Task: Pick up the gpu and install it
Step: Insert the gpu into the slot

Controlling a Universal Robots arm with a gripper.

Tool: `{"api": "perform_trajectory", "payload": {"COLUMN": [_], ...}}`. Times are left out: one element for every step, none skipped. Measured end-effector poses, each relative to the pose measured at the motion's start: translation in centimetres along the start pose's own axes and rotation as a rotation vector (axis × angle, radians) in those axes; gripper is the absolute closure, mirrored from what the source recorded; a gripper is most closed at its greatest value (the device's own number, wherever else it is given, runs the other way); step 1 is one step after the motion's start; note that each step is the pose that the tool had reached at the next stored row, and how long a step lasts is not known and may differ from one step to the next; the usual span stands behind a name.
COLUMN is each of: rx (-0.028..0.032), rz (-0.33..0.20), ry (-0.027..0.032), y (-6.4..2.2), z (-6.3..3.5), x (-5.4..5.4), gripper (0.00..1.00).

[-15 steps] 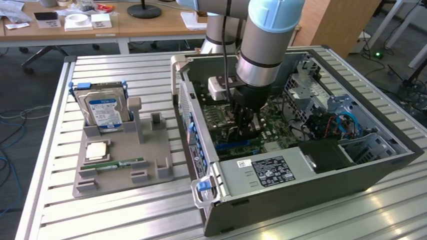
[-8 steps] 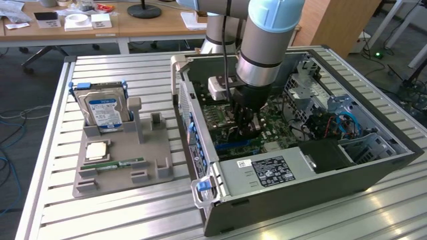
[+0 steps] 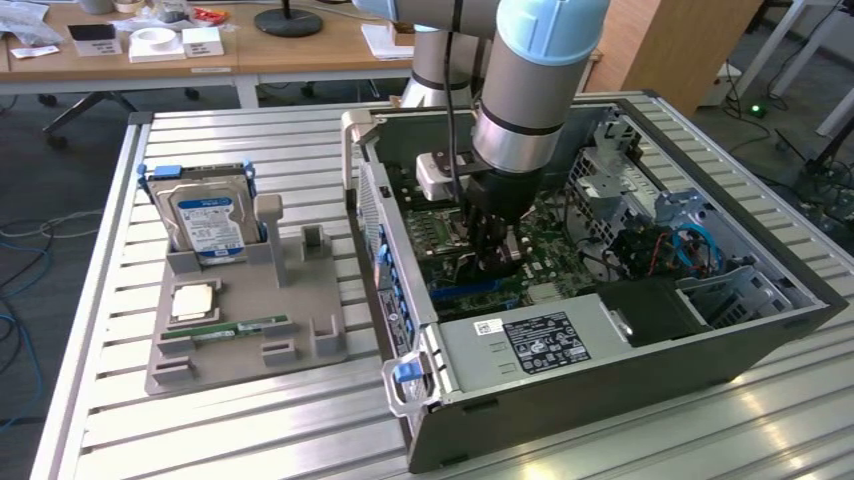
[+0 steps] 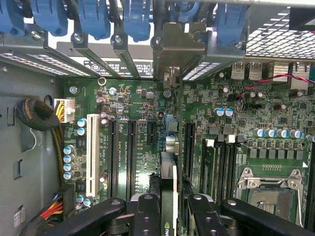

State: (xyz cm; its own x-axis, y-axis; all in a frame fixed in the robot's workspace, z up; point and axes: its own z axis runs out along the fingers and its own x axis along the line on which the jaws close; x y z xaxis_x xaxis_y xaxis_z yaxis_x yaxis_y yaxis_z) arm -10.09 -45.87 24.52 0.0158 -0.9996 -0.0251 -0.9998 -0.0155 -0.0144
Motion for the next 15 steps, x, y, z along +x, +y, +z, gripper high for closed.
{"api": "perform_trajectory", "payload": {"rx": [0.0000, 0.0000, 0.0001, 0.0001, 0.0001, 0.0001, 0.0001, 0.0001, 0.0001, 0.0001, 0.0001, 0.0001, 0.0001, 0.0001, 0.0001], "rz": [0.001, 0.002, 0.003, 0.003, 0.004, 0.004, 0.004, 0.005, 0.005, 0.005, 0.005, 0.005, 0.005, 0.005, 0.005], "ry": [0.0000, 0.0001, 0.0001, 0.0001, 0.0001, 0.0001, 0.0001, 0.0001, 0.0001, 0.0001, 0.0001, 0.0001, 0.0001, 0.0001, 0.0001], "y": [0.00, 0.00, 0.00, 0.00, 0.00, 0.00, -0.01, -0.01, -0.01, -0.02, -0.03, -0.03, -0.03, -0.04, -0.04], "z": [0.00, 0.00, 0.00, 0.00, 0.00, 0.00, 0.00, -0.01, 0.00, 0.00, 0.00, 0.00, -0.01, -0.01, -0.01], "x": [0.00, 0.00, 0.01, 0.01, 0.02, 0.03, 0.03, 0.03, 0.03, 0.04, 0.04, 0.04, 0.07, 0.09, 0.09], "gripper": [0.74, 0.74, 0.74, 0.74, 0.74, 0.74, 0.74, 0.74, 0.74, 0.74, 0.74, 0.74, 0.74, 0.74, 0.74]}}
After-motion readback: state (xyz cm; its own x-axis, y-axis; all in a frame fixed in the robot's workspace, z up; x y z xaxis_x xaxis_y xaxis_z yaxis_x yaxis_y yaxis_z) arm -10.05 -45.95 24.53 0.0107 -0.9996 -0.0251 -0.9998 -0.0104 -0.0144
